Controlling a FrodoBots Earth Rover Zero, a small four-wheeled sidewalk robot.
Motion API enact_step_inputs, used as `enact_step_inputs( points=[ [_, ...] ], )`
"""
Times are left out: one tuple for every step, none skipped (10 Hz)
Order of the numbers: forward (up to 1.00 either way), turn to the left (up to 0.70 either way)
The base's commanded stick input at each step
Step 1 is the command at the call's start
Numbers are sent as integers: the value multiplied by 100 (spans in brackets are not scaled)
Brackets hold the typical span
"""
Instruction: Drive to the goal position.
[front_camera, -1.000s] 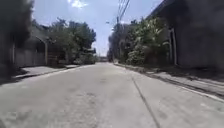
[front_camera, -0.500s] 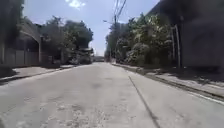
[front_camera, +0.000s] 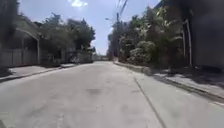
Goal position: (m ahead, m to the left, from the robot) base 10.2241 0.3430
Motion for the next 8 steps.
enact_step_inputs(
  points=[
    [100,3],
    [100,3],
    [100,-20],
    [100,-37],
    [100,-16],
    [100,3],
    [100,3],
    [100,3]
  ],
)
